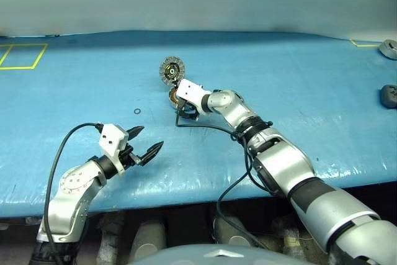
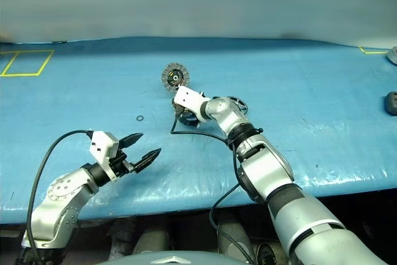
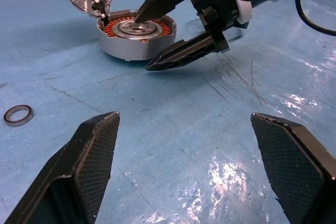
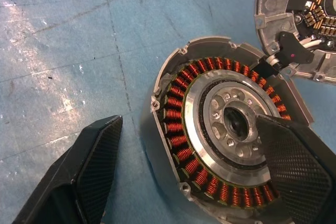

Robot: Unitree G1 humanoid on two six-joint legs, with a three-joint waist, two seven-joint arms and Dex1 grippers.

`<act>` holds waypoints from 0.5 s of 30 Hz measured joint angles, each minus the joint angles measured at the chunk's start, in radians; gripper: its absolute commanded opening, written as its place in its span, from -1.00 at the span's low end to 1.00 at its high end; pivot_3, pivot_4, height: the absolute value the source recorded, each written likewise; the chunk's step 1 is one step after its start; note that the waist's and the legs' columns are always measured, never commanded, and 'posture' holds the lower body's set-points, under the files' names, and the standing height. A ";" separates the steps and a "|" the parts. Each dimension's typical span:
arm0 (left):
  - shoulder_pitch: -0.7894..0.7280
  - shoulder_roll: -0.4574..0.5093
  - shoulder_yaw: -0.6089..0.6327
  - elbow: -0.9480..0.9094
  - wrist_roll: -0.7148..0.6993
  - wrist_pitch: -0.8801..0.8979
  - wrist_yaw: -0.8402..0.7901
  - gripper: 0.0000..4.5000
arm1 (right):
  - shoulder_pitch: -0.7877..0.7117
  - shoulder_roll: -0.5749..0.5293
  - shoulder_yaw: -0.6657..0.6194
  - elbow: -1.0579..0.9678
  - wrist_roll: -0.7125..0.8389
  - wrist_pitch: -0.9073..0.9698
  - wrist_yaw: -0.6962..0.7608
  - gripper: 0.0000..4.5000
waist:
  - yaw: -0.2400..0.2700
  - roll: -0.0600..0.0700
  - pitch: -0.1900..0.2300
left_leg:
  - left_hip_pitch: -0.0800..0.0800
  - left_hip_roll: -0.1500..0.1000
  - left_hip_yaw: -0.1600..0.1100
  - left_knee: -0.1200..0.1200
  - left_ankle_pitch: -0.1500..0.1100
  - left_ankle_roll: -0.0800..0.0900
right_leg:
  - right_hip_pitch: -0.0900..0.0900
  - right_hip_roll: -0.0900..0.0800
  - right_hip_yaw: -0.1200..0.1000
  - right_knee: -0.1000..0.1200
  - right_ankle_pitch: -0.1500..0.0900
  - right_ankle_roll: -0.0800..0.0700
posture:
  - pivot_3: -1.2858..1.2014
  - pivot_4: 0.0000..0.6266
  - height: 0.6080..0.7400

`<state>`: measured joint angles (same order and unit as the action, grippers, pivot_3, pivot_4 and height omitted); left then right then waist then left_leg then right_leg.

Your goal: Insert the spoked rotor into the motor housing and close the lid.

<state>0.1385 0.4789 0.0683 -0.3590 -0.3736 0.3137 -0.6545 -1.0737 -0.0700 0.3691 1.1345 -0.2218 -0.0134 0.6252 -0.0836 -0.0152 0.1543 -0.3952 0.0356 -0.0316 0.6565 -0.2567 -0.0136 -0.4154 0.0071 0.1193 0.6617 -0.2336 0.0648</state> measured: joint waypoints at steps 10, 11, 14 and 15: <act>-0.065 -0.002 -0.032 0.007 0.006 0.003 -0.004 0.90 | 0.031 0.018 -0.037 -0.044 0.005 -0.001 0.035 0.89 | -0.004 0.000 0.000 | 0.000 0.000 0.000 -0.001 0.000 0.000 | 0.000 0.001 0.000 0.000 0.000 0.000 | 0.03 -0.52 1.00; -0.070 -0.006 -0.037 0.008 0.004 0.005 -0.005 0.90 | 0.038 0.022 -0.051 -0.050 0.020 0.000 0.053 0.89 | -0.005 0.001 0.000 | 0.000 0.000 -0.001 -0.001 0.000 0.000 | 0.000 0.001 0.000 0.000 0.000 0.000 | 0.03 -0.52 1.00; -0.083 -0.014 -0.039 0.008 -0.013 0.009 -0.013 0.90 | 0.046 0.022 -0.060 -0.060 0.033 0.003 0.070 0.89 | -0.008 0.001 0.001 | 0.000 0.000 -0.001 -0.002 0.000 0.000 | -0.001 0.001 0.000 0.000 0.000 0.000 | 0.03 -0.52 1.00; -0.086 -0.014 -0.039 0.008 -0.021 0.010 -0.017 0.90 | 0.046 0.018 -0.053 -0.062 0.023 0.002 0.067 0.89 | -0.009 0.001 0.001 | 0.000 0.000 -0.001 -0.002 0.000 0.000 | -0.001 0.001 0.000 0.000 0.000 0.000 | 0.03 -0.52 1.00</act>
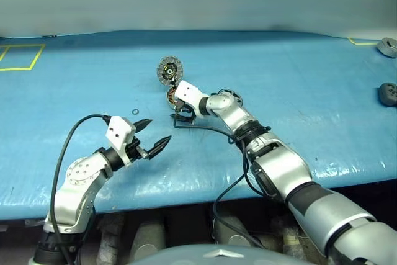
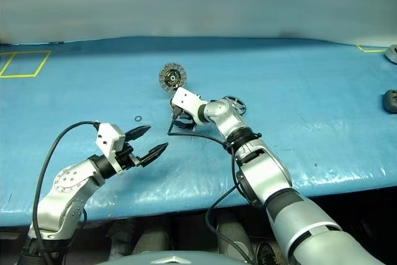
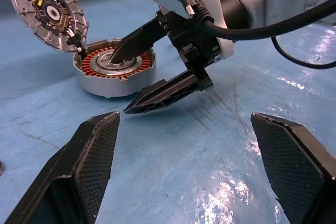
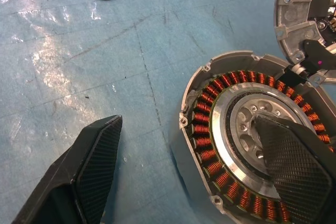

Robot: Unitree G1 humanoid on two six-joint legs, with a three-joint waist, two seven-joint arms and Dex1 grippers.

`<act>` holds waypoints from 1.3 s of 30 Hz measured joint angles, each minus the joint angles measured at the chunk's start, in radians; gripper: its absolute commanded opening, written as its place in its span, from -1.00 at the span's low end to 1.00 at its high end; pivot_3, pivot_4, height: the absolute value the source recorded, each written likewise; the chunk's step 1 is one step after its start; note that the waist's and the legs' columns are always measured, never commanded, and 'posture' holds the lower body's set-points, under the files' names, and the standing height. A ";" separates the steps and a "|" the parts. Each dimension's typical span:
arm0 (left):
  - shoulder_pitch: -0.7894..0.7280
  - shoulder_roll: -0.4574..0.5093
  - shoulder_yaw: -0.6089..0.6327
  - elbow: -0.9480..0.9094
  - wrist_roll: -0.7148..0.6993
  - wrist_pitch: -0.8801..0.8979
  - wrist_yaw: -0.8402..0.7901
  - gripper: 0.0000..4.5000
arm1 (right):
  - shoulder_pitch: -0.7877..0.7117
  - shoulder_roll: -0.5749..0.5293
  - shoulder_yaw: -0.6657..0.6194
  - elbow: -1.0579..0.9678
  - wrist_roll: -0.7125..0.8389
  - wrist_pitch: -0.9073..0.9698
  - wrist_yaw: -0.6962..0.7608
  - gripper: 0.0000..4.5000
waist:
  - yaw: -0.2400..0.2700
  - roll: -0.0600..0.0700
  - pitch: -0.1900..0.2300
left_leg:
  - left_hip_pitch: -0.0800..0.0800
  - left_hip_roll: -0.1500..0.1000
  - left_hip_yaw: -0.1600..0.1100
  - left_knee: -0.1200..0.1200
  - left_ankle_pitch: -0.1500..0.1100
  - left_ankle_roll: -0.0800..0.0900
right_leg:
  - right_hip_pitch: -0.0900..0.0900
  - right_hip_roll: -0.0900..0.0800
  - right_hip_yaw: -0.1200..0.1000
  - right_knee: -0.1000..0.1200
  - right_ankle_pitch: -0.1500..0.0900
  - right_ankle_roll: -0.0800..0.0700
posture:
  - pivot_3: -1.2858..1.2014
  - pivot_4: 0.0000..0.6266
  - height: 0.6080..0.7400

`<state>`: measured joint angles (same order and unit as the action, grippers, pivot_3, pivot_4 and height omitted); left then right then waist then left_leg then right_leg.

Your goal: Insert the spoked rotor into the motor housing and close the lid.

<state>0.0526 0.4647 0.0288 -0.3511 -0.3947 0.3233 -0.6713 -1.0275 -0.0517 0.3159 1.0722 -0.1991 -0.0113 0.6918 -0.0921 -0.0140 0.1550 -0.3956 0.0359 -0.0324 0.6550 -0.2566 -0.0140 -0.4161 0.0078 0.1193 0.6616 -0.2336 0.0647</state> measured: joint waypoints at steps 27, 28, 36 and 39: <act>-0.035 -0.013 -0.062 0.043 0.002 0.000 -0.010 0.92 | 0.403 -0.262 0.144 -1.118 -0.135 0.822 0.228 -0.04 | 0.030 0.001 0.000 | -0.001 -0.001 -0.002 0.000 0.000 0.000 | 0.001 -0.001 -0.002 -0.001 -0.001 0.000 | 0.03 -0.52 1.00; -0.038 -0.013 -0.063 0.046 0.001 -0.001 -0.016 0.92 | 0.437 -0.290 0.157 -1.193 -0.139 0.871 0.231 -0.04 | 0.032 0.001 -0.001 | -0.001 -0.001 -0.002 0.000 0.000 0.000 | 0.001 -0.001 -0.002 -0.001 -0.001 0.000 | 0.03 -0.52 1.00; -0.099 -0.020 -0.094 0.092 0.001 0.000 -0.063 0.92 | 0.502 -0.272 0.222 -1.314 -0.158 0.996 0.115 0.29 | 0.021 0.000 -0.001 | 0.001 0.001 -0.001 0.001 0.001 -0.002 | 0.001 0.001 -0.002 0.000 -0.002 -0.001 | 0.03 -0.52 1.00; -0.112 -0.009 -0.096 0.102 0.001 0.003 -0.082 0.92 | 0.508 -0.265 0.238 -1.324 -0.144 1.019 0.099 0.69 | 0.020 0.000 -0.001 | 0.001 0.000 -0.001 0.002 0.001 -0.003 | 0.001 0.001 -0.002 -0.001 -0.002 -0.001 | 0.03 -0.52 1.00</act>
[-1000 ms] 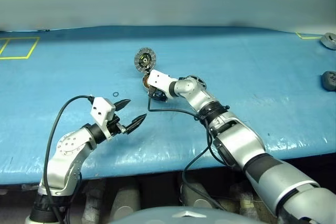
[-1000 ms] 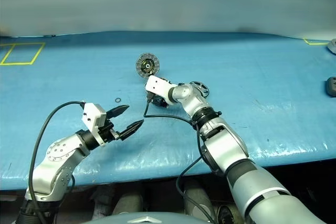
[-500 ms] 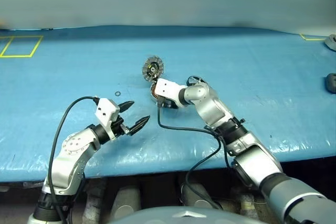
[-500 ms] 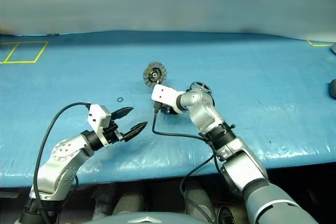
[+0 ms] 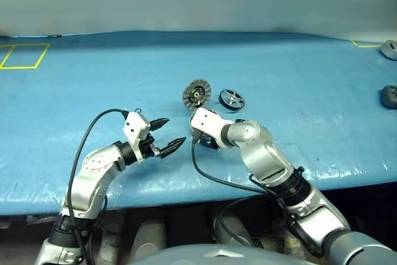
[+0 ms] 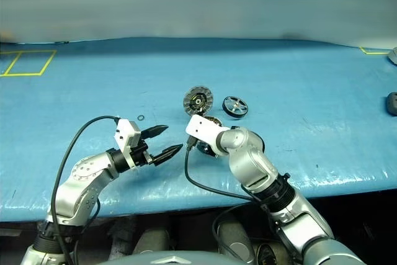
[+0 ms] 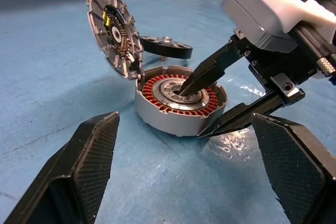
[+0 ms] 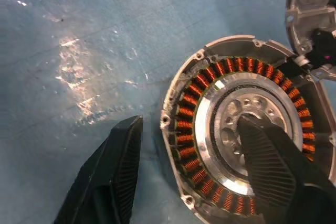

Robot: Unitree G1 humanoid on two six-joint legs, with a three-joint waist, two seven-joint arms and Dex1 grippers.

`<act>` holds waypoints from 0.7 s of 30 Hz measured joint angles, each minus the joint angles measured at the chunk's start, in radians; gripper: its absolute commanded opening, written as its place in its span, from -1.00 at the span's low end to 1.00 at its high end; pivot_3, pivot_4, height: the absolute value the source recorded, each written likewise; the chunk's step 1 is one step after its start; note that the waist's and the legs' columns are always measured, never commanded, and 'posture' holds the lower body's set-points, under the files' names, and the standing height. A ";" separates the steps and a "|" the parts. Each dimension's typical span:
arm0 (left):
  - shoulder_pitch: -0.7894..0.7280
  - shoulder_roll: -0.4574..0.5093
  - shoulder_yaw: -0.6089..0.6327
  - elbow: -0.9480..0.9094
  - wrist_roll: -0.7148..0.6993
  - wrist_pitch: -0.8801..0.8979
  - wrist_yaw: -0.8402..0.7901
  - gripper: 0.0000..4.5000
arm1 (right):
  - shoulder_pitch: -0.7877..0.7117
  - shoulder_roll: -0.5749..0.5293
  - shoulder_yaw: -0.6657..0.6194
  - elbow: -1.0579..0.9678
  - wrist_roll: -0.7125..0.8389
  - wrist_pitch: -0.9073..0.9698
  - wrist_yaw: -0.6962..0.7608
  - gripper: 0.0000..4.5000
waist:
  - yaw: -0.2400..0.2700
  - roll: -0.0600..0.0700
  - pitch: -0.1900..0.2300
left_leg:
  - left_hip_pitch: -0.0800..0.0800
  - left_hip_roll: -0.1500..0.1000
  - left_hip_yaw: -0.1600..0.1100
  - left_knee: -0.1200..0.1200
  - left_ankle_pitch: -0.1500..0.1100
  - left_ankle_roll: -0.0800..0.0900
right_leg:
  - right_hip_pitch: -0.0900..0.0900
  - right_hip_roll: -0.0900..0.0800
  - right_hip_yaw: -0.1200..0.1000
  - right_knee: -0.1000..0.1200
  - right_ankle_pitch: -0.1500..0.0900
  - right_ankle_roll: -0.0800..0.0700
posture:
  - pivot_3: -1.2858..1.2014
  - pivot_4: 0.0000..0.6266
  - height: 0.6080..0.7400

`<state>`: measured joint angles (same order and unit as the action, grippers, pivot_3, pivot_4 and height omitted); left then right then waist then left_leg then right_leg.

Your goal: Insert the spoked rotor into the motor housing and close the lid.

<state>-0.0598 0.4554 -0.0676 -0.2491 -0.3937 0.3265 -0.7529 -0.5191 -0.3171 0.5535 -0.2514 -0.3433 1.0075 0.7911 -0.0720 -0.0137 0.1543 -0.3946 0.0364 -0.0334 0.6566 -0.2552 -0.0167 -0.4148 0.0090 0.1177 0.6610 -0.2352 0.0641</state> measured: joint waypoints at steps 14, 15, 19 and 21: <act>-0.094 0.032 0.118 0.062 -0.024 0.011 0.013 0.92 | 0.100 -0.007 -0.254 -0.344 0.275 0.038 0.018 0.82 | 0.007 0.000 0.001 | -0.004 0.000 -0.004 -0.001 0.000 0.000 | -0.002 0.000 -0.002 -0.001 -0.002 0.002 | 0.03 -0.52 1.00; -0.111 0.031 0.135 0.087 -0.013 0.007 0.035 0.92 | 0.128 0.016 -0.299 -0.370 0.309 0.022 0.013 0.82 | 0.008 0.000 0.001 | -0.004 0.000 -0.004 -0.001 0.000 0.000 | -0.001 0.000 -0.002 -0.001 -0.002 0.002 | 0.03 -0.52 1.00; -0.200 0.025 0.184 0.222 0.093 -0.035 0.199 0.92 | 0.265 0.051 -0.432 -0.428 0.391 -0.083 -0.046 0.82 | 0.013 -0.001 0.001 | -0.004 -0.001 -0.004 0.000 0.000 0.000 | 0.000 -0.001 -0.003 -0.002 -0.003 0.004 | 0.03 -0.52 1.00; -0.221 0.020 0.192 0.287 0.149 -0.052 0.270 0.92 | 0.340 0.050 -0.446 -0.437 0.390 -0.136 -0.099 0.82 | 0.012 -0.001 0.001 | -0.004 -0.002 -0.003 0.000 0.000 0.000 | 0.000 -0.002 -0.002 -0.002 -0.003 0.004 | 0.03 -0.52 1.00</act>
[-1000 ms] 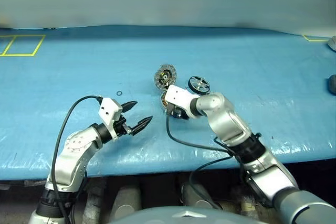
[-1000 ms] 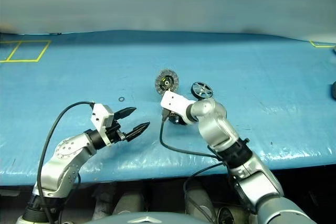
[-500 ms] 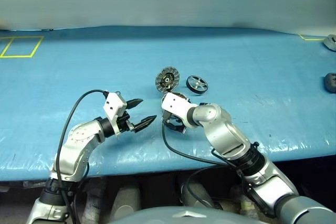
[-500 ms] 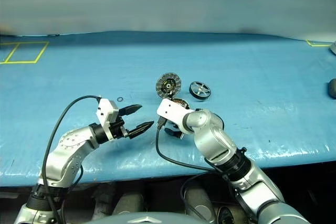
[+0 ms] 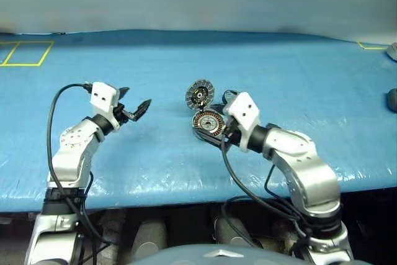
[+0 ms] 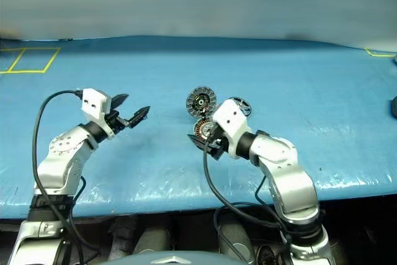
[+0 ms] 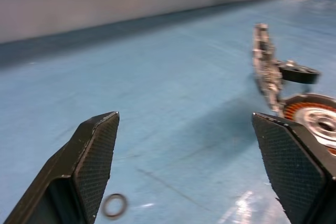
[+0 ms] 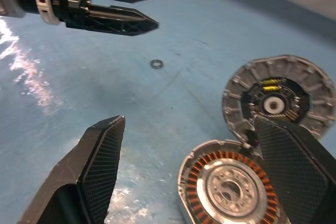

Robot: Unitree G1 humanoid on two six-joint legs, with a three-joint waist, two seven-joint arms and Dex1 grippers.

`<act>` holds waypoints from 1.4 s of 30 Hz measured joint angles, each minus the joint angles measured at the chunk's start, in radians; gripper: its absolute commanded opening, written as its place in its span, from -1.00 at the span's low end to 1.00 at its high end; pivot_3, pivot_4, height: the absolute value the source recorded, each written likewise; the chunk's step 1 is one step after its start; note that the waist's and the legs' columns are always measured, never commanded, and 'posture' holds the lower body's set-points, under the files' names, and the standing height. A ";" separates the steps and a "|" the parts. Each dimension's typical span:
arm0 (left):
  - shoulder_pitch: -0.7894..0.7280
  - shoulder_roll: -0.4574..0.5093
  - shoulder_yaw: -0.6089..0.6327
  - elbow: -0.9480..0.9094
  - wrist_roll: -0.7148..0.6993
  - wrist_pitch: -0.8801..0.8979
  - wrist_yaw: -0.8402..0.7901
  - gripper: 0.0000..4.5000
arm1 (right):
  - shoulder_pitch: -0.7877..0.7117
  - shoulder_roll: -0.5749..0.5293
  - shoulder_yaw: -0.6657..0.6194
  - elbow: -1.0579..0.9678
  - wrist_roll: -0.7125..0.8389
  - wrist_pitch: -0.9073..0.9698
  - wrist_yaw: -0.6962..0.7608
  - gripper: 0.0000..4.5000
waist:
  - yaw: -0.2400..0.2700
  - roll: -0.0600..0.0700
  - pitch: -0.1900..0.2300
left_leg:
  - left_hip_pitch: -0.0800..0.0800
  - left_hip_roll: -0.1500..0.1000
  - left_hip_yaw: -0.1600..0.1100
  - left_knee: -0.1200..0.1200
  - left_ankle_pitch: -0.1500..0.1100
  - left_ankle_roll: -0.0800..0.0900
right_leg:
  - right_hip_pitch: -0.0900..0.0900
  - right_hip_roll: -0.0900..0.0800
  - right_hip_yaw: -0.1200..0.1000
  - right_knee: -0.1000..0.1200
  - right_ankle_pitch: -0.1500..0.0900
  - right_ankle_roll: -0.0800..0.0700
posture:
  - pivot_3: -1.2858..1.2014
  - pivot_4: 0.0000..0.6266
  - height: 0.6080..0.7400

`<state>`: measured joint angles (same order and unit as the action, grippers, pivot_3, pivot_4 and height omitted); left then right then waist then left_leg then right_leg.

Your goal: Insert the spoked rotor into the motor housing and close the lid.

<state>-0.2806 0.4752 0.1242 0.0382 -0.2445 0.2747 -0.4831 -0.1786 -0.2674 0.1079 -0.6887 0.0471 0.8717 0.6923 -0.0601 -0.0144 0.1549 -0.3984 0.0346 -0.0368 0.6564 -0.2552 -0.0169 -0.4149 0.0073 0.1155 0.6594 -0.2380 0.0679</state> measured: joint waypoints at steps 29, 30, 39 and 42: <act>-0.092 -0.151 -0.108 0.353 0.167 -0.084 0.111 0.65 | 0.166 -0.037 -0.013 -0.017 0.029 -0.144 -0.286 0.84 | 0.000 0.000 -0.001 | 0.004 0.000 0.000 0.000 0.001 -0.002 | 0.003 0.001 0.000 0.001 -0.001 0.002 | 0.03 -0.52 1.00; -0.089 -0.151 -0.113 0.350 0.167 -0.087 0.110 0.51 | 0.165 -0.039 -0.012 -0.016 0.033 -0.142 -0.287 0.84 | -0.001 0.000 -0.001 | 0.004 0.000 0.000 0.000 0.001 -0.002 | 0.003 0.001 0.001 0.001 -0.001 0.002 | 0.03 -0.52 1.00; -0.073 -0.145 -0.140 0.326 0.173 -0.066 0.107 -0.71 | 0.165 -0.052 0.010 0.000 0.038 -0.133 -0.311 0.84 | -0.009 0.001 -0.002 | 0.006 0.001 0.000 0.000 0.001 -0.002 | 0.004 0.002 0.001 0.003 -0.001 0.003 | 0.03 -0.52 1.00; -0.074 -0.134 -0.142 0.323 0.184 -0.056 0.110 -0.71 | 0.165 -0.056 0.012 0.000 0.038 -0.128 -0.318 0.84 | -0.010 0.001 -0.002 | 0.007 0.001 0.000 0.000 0.001 -0.002 | 0.004 0.002 0.002 0.004 -0.001 0.003 | 0.03 -0.52 1.00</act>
<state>-0.3549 0.3415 -0.0180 0.3609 -0.0604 0.2191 -0.3728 -0.0134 -0.3236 0.1203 -0.6884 0.0850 0.7432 0.3741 -0.0700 -0.0131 0.1524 -0.3913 0.0356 -0.0365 0.6564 -0.2541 -0.0185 -0.4110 0.0096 0.1170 0.6632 -0.2393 0.0709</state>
